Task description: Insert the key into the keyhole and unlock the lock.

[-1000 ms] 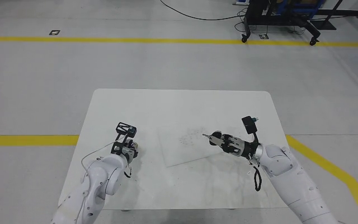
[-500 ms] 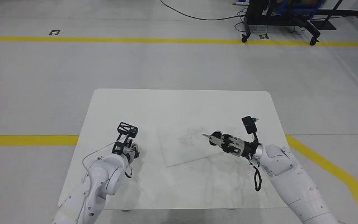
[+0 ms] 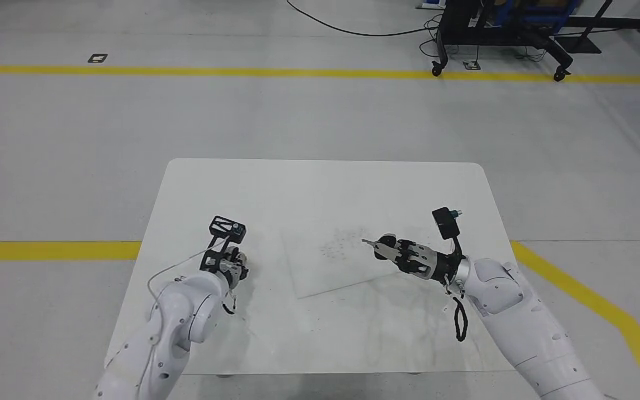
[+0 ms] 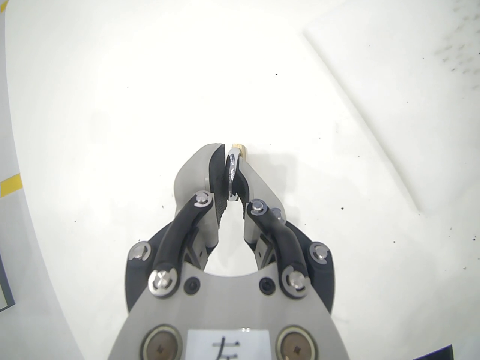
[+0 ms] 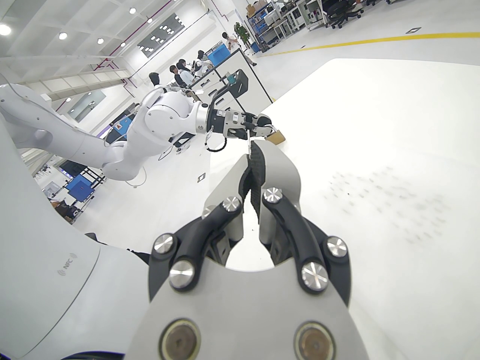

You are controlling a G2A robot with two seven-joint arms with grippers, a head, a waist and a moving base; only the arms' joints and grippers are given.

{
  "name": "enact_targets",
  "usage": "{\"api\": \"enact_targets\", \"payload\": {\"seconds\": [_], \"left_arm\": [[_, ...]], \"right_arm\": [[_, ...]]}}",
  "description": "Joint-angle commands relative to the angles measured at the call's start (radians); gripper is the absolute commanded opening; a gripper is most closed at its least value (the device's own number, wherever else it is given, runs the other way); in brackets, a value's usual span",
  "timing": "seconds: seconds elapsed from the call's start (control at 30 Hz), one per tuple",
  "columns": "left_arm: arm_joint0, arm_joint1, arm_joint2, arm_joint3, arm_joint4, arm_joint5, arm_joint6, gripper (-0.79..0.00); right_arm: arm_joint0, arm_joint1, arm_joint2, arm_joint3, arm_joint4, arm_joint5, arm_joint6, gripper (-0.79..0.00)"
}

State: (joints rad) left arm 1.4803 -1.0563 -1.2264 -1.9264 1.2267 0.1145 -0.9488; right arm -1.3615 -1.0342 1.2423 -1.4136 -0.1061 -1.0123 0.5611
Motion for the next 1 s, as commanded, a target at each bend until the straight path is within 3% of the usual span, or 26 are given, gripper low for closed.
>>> {"api": "enact_targets", "payload": {"seconds": [0.0, 0.33, 0.47, 0.6, 0.7, 0.83, 0.97], "left_arm": [[0.000, 0.000, -0.012, 0.011, -0.018, -0.009, 0.012, -0.785], [-0.005, -0.006, -0.033, 0.048, -0.074, -0.051, 0.059, -0.785], [0.020, -0.008, -0.073, 0.021, -0.143, -0.080, 0.210, -0.785], [0.086, -0.006, -0.161, 0.013, -0.366, -0.244, 0.417, -0.785], [0.114, -0.002, -0.223, 0.047, -0.574, -0.433, 0.485, -0.785], [0.094, 0.006, -0.257, 0.142, -0.849, -0.662, 0.407, -0.785], [0.037, 0.016, -0.261, 0.232, -1.086, -0.809, 0.270, -0.785]], "right_arm": [[0.000, 0.000, 0.000, 0.000, 0.000, 0.000, 0.000, -0.785], [0.000, 0.000, 0.000, 0.000, 0.000, 0.000, 0.000, -0.785], [0.000, 0.000, 0.000, 0.000, 0.000, 0.000, 0.000, -0.785], [0.000, 0.000, 0.000, 0.000, 0.000, 0.000, 0.000, -0.785], [0.000, 0.000, 0.000, 0.000, 0.000, 0.000, 0.000, -0.785], [0.000, 0.000, 0.000, 0.000, 0.000, 0.000, 0.000, -0.785], [0.000, 0.000, 0.000, 0.000, 0.000, 0.000, 0.000, -0.785]]}}
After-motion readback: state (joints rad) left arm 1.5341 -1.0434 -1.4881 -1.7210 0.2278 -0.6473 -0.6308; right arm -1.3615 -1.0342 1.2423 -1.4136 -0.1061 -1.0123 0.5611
